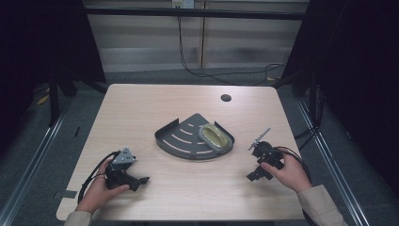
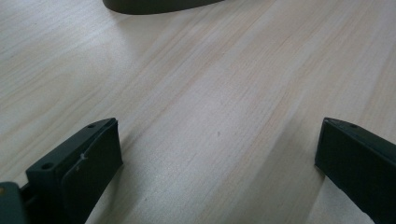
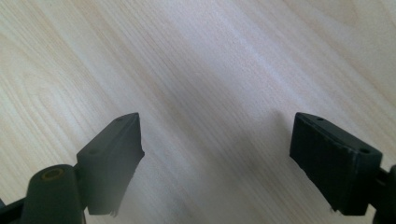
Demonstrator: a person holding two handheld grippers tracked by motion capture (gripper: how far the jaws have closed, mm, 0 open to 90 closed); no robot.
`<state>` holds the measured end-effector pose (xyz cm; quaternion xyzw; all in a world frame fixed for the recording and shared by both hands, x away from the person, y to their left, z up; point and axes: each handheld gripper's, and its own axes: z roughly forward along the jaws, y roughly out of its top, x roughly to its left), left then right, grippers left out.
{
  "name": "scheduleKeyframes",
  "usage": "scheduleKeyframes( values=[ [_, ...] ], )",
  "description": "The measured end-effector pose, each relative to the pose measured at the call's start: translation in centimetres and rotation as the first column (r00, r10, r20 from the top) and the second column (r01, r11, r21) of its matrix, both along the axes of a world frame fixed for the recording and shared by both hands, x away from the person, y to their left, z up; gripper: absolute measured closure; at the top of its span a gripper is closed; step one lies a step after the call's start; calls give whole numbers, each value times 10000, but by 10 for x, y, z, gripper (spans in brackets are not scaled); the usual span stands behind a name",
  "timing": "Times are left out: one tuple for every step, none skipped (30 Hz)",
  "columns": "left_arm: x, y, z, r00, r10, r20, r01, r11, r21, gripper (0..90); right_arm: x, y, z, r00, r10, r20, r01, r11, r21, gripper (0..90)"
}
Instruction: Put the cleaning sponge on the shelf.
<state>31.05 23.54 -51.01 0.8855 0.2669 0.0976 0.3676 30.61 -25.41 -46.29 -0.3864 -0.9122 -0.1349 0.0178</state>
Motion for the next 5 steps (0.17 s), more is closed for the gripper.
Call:
scheduleKeyframes(
  values=[
    [0,0,0,10000,1,-5,-1,10000,-2,0,-1,0,-1,10000,-25,20,25,10000,28,165],
    [0,0,0,10000,2,-2,-2,10000,-1,0,-1,-1,-1,9999,-73,75,73,10000,-2,165],
    [0,0,0,10000,-53,6,53,10000,38,1,-2,-1,-2,9999,-29,150,29,10000,8,165],
    [0,0,0,10000,-56,4,56,10000,35,1,-2,-2,-2,9999,-31,169,31,10000,2,162],
    [0,0,0,10000,-53,7,53,10000,34,0,-2,-1,-2,9998,-64,174,64,10000,10,159]
  ],
)
